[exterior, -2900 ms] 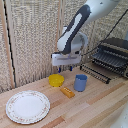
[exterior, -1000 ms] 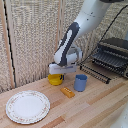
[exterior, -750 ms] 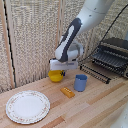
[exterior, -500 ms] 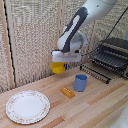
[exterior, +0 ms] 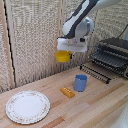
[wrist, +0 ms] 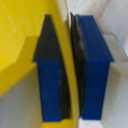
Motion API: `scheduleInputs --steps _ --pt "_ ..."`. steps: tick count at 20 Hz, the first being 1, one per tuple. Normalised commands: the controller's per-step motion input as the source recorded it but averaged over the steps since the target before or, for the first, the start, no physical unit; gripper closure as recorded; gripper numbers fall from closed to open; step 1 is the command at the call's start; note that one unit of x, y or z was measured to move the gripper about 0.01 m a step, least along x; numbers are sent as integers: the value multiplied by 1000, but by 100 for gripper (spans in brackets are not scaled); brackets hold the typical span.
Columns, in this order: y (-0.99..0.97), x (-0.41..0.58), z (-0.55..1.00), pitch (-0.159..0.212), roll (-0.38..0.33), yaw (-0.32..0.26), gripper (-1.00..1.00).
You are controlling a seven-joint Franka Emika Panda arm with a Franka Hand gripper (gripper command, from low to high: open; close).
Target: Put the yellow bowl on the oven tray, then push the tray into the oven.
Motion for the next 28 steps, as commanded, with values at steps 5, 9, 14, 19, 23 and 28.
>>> scheduleInputs --steps 5,9,14,19,23,28 --pt "-495 1 529 104 0 -247 100" --pt "-598 0 193 26 0 -217 100" --pt "-619 0 65 0 0 -211 100" --pt "-619 0 113 2 0 -213 100" --pt "-661 0 204 24 0 -197 100" --pt "-706 0 217 24 0 -180 100"
